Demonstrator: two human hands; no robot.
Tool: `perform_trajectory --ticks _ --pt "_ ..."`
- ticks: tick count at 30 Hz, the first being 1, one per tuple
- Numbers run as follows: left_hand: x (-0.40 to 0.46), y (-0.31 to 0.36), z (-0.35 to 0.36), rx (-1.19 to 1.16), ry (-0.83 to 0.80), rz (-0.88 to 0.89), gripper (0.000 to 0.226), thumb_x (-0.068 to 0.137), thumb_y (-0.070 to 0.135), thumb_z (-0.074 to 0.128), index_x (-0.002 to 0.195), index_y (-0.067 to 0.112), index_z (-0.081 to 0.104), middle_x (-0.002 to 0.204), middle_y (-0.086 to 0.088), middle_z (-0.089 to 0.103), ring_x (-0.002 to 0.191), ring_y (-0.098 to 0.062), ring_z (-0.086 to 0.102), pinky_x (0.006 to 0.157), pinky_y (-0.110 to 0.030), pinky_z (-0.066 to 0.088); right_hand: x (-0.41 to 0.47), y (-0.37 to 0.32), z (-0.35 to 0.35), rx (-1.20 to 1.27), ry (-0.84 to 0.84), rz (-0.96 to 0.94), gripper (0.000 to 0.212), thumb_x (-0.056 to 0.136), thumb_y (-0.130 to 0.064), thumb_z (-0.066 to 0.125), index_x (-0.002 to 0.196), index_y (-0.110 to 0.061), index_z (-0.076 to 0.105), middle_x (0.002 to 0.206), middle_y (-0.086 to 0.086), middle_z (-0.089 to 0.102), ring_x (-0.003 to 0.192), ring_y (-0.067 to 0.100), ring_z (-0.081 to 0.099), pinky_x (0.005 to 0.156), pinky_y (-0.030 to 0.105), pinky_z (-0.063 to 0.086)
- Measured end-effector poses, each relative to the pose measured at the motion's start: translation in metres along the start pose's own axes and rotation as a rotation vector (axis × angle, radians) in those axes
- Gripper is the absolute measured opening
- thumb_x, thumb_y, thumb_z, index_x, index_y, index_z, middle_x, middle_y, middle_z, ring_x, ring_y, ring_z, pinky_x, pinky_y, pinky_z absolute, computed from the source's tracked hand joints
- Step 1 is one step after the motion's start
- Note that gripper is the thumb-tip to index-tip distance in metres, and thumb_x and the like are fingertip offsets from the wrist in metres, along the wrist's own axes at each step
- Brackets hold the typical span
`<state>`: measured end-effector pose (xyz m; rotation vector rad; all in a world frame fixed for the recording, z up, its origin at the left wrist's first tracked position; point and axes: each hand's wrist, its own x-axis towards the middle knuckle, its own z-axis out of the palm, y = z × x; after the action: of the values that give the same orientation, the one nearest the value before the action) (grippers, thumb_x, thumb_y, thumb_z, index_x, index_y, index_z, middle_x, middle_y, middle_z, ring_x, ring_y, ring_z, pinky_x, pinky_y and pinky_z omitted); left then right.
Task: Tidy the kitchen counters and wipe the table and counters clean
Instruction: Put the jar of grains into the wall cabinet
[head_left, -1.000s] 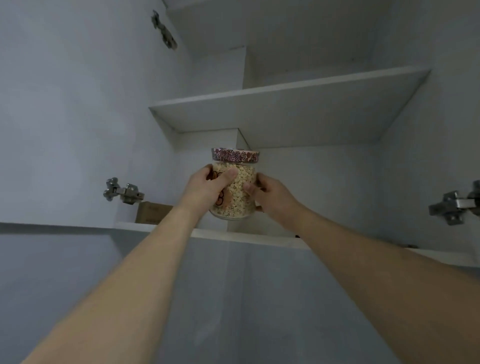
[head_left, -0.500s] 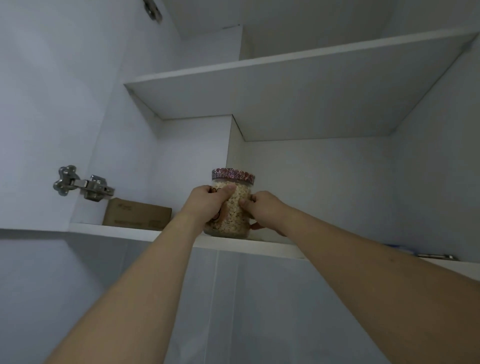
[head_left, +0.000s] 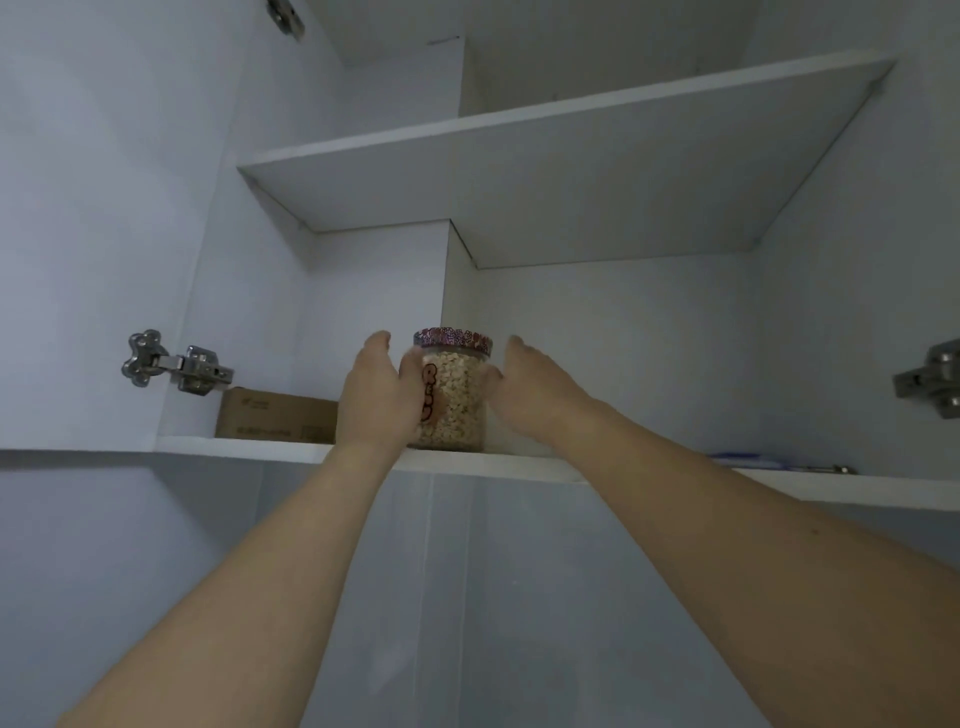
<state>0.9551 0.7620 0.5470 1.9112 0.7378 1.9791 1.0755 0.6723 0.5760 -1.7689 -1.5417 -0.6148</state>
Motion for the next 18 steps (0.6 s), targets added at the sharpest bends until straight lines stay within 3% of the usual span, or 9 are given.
perform_trajectory --ticks 4,6,9,14,18 --pt "-0.023 -0.001 -0.013 -0.032 0.033 0.09 0.049 0.103 0.033 0.036 0.147 0.011 0.03 0.148 -0.006 0.041 0.134 -0.022 0.039 0.108 -0.033 0.03 -0.034 0.006 0.002 -0.15 0.298 -0.215 0.05 0.102 -0.027 0.034 0.143 0.002 0.03 0.144 0.019 0.038 0.133 0.031 0.034 0.114 0.035 0.023" --pt "-0.059 -0.001 -0.028 0.014 0.067 0.085 0.049 0.103 0.031 0.036 0.147 0.01 0.03 0.148 -0.008 0.04 0.134 -0.023 0.038 0.108 -0.034 0.029 -0.075 0.009 0.004 -0.141 0.289 -0.235 0.05 0.102 -0.024 0.035 0.144 0.001 0.029 0.15 0.019 0.031 0.14 0.031 0.026 0.118 0.037 0.015" --pt "-0.086 -0.012 -0.036 0.124 0.042 0.228 0.049 0.103 0.029 0.038 0.146 0.007 0.032 0.147 -0.012 0.04 0.135 -0.027 0.035 0.11 -0.037 0.029 -0.104 0.018 0.017 -0.111 0.39 -0.313 0.051 0.1 -0.024 0.03 0.143 0.004 0.033 0.151 0.02 0.03 0.142 0.032 0.024 0.12 0.041 0.015" --pt "-0.167 -0.028 -0.041 0.302 -0.092 0.282 0.054 0.1 0.036 0.033 0.145 0.007 0.034 0.145 -0.014 0.041 0.134 -0.03 0.037 0.111 -0.044 0.032 -0.184 0.041 0.045 -0.087 0.248 -0.346 0.055 0.099 -0.029 0.026 0.144 0.002 0.032 0.153 0.017 0.028 0.144 0.028 0.022 0.119 0.041 0.015" --pt "-0.226 -0.039 -0.033 0.308 -0.178 0.193 0.051 0.101 0.032 0.037 0.146 0.006 0.033 0.147 -0.013 0.039 0.136 -0.029 0.034 0.113 -0.041 0.029 -0.238 0.07 0.069 -0.089 0.085 -0.254 0.06 0.097 -0.034 0.021 0.146 0.0 0.029 0.155 0.015 0.026 0.145 0.027 0.021 0.12 0.037 0.01"
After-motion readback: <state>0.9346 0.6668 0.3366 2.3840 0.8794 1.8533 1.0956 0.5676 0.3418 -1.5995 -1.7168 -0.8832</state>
